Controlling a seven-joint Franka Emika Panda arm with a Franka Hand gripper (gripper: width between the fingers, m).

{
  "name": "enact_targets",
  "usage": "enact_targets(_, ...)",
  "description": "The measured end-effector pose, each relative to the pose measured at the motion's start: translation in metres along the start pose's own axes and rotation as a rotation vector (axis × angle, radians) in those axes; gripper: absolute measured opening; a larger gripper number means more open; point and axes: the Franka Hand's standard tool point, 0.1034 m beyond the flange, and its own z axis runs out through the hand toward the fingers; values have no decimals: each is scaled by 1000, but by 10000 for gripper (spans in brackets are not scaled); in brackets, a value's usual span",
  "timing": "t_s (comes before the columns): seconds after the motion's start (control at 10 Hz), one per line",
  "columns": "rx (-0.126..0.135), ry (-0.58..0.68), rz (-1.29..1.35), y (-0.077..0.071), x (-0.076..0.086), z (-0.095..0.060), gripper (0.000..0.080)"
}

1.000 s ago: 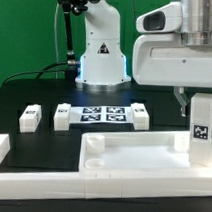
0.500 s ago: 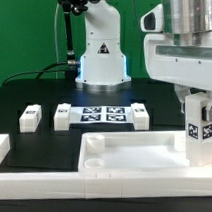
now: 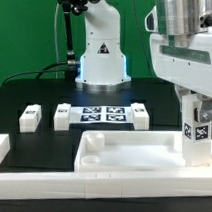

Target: Assemble desk

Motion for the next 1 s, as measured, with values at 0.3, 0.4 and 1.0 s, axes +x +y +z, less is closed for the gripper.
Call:
enact_targets(0.3,65,5,419,-3,-21,4,290)
enact_targets(0.4,91,6,458,-5,-27,5,290)
enact_targets(1.0,89,22,77,-4,-28,6,632)
